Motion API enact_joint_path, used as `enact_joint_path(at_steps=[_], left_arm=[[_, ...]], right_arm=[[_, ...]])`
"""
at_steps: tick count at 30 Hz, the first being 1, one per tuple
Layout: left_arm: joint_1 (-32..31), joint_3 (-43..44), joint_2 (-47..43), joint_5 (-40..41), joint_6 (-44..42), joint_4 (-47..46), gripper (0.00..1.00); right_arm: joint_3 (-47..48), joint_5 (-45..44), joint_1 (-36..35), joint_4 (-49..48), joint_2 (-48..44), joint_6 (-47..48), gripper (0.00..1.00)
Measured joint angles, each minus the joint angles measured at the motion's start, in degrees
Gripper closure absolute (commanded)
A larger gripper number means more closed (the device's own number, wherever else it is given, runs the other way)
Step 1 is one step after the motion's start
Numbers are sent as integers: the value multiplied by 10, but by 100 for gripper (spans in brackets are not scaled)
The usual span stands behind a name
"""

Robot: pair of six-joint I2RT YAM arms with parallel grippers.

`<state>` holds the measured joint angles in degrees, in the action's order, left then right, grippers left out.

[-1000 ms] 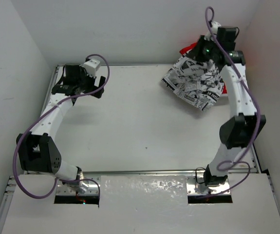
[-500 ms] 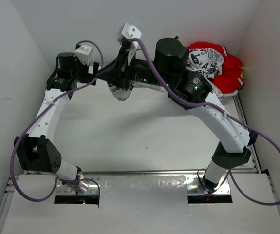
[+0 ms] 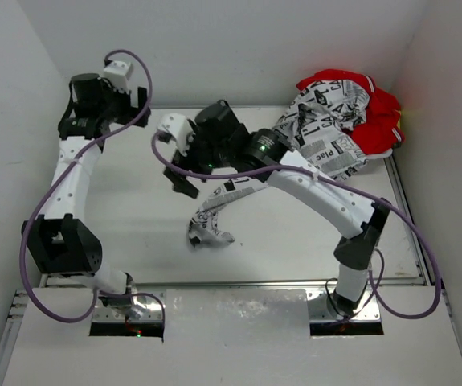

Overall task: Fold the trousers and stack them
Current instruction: Move the trousers to the center of the board

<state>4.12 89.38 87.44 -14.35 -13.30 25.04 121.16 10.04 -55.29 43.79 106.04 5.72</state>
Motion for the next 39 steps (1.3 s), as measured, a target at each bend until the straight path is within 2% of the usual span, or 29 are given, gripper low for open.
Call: enact_joint_path(at_steps=[1, 2, 3, 4, 5, 6, 7, 8, 10, 13, 15, 19, 23, 25, 26, 28, 29, 30, 31, 32, 33, 34, 35, 36, 37, 39], left_arm=[[-7, -12, 0, -21, -7, 3, 12], [-14, -24, 0, -38, -16, 9, 12], [-23, -37, 1, -51, -27, 15, 12], [-35, -54, 2, -60, -44, 22, 12], [-52, -71, 5, -60, -61, 25, 11], [-72, -88, 8, -54, -81, 31, 10], [-102, -110, 14, -46, -105, 35, 6], [-134, -132, 19, -37, -127, 36, 4], [-205, -179, 36, -14, -166, 39, 0], [-299, -233, 71, 11, -203, 52, 0], [-334, -256, 87, 18, -212, 56, 0], [-341, -277, 102, 51, -217, 47, 0], [-337, -293, 123, 77, -219, 20, 1], [-340, -301, 133, 81, -219, 9, 9], [-341, -301, 135, 82, -220, 5, 18], [-344, -301, 137, 83, -217, 1, 33], [-344, -300, 138, 81, -216, 2, 45], [-345, -300, 140, 79, -214, 2, 51], [-345, -299, 141, 78, -211, 4, 56], [-345, -297, 143, 77, -210, 5, 68], [-345, -294, 146, 74, -207, 9, 78], [-345, -291, 149, 71, -205, 13, 92], [-345, -287, 152, 68, -203, 16, 100], [-344, -283, 154, 67, -200, 17, 100], [-342, -281, 156, 66, -199, 18, 100], [-335, -276, 158, 64, -194, 19, 100]], right_arm=[[-56, 1, 11, -2, -17, -2, 4], [-108, 2, 32, 3, -38, -10, 16], [-156, 14, 67, 2, -63, -25, 66], [-207, 30, 118, -10, -96, -47, 86], [-250, 35, 175, -26, -131, -70, 97], [-289, 32, 248, -38, -167, -94, 86], [-305, 28, 286, -43, -185, -110, 62], [-330, 4, 384, -52, -224, -137, 43], [-335, -28, 477, -47, -253, -160, 20], [-338, -33, 559, -48, -264, -194, 16], [-349, -25, 605, -54, -245, -216, 15], [-347, -37, 664, -57, -146, -229, 10], [-315, -58, 672, -52, -28, -226, 1], [-294, -71, 673, -44, 16, -218, 1], [-281, -75, 673, -40, 34, -211, 1], [-260, -78, 675, -35, 62, -201, 4], [-257, -72, 676, -36, 70, -196, 7], [-257, -65, 676, -37, 71, -192, 16], [-258, -54, 678, -40, 70, -190, 21], [-261, -43, 681, -46, 68, -191, 26], [-269, -33, 685, -55, 64, -191, 40], [-281, -28, 688, -65, 58, -190, 47], [-297, -21, 692, -79, 49, -193, 55], [-313, -16, 693, -90, 39, -193, 68], [-326, -10, 694, -97, 31, -193, 97], [-340, 2, 692, -103, 20, -200, 100]])
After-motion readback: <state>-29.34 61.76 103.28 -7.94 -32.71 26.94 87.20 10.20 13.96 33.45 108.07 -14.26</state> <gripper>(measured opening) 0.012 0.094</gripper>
